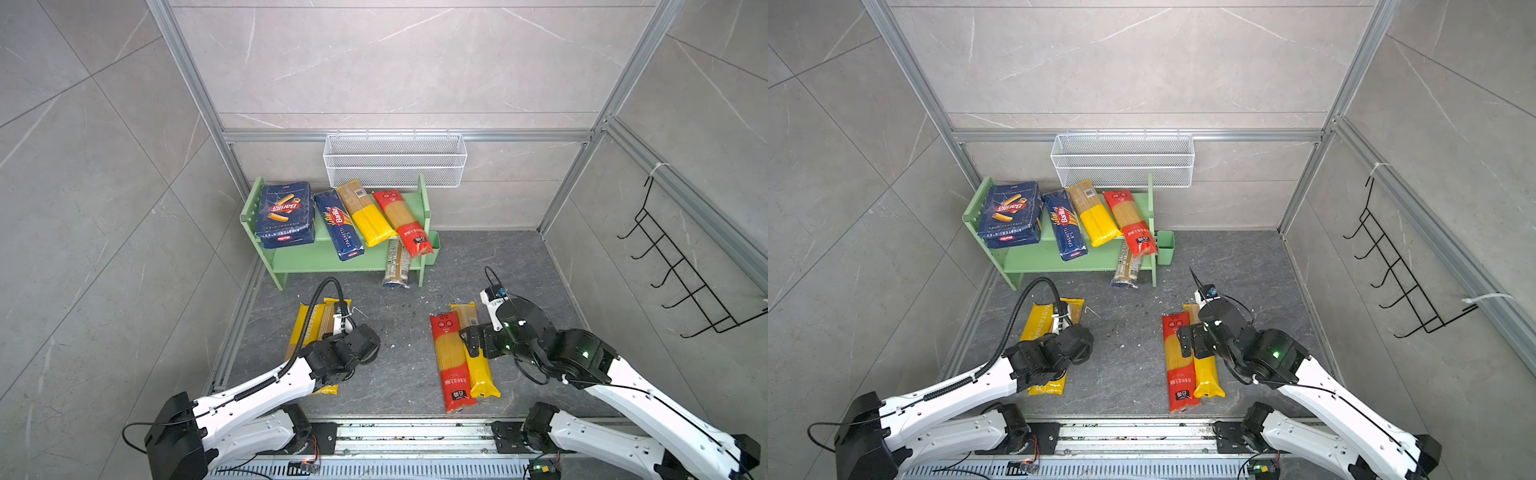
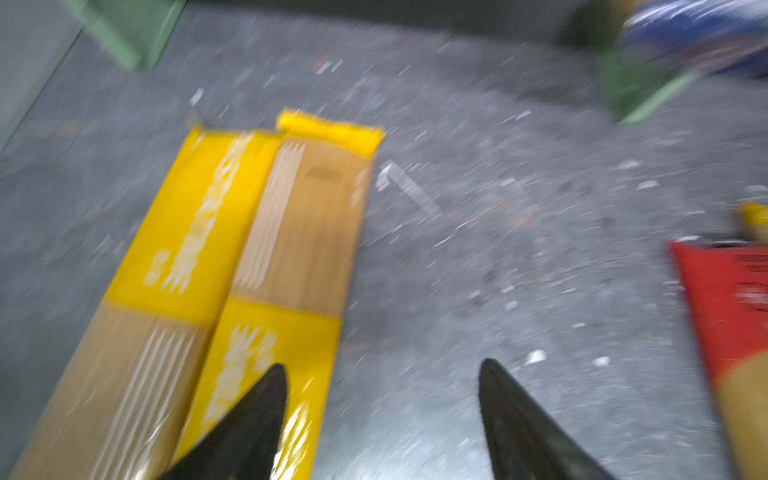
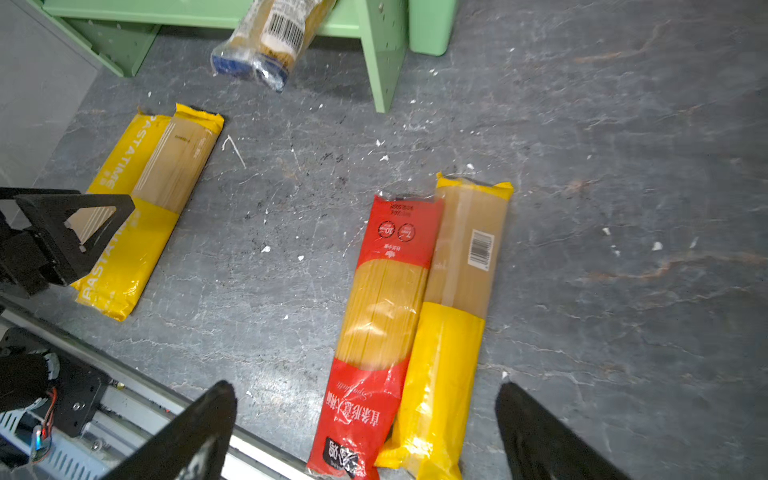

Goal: Arrange pasta packages on shelves
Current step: Move the pasta bag to the middle-left of the table.

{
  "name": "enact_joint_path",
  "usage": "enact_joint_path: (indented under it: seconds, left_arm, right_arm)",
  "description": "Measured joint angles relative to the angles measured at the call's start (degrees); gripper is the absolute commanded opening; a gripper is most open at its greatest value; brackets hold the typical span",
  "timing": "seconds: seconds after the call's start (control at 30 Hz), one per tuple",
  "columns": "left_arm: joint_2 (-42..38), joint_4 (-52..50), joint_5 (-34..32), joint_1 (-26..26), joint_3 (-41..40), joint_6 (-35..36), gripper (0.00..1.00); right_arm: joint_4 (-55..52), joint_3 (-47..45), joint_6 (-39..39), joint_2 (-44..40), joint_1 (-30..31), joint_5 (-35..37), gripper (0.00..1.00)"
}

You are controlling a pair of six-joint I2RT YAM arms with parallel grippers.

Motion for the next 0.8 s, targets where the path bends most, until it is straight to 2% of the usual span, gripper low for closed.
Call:
enact_joint_path:
  seconds: [0.13, 0.4, 0.63, 0.8]
  left_arm:
    - [1.3, -6.5, 0.7, 0.0, -1.2, -8.2, 0.99]
    - [0.3, -7.4, 5.0, 0.0, -11.6, -19.4, 1.00]
    - [-1.0, -5.4, 5.7, 0.0, -14.7, -22.5, 1.00]
    - [2.4, -2.8, 5.8, 0.0, -14.7, -21.7, 1.00]
  right_arm:
    - [3.5, 0.0, -0.9, 2.8, 0.0, -3.8, 1.00]
    - [7.2, 0.0, -4.2, 6.2, 0.0, -8.3, 1.00]
    - [7.5, 0.1, -7.5, 7.9, -1.8, -11.5, 0.99]
    - [8.1, 0.1, -8.8, 7.9, -5.3, -14.9, 1.00]
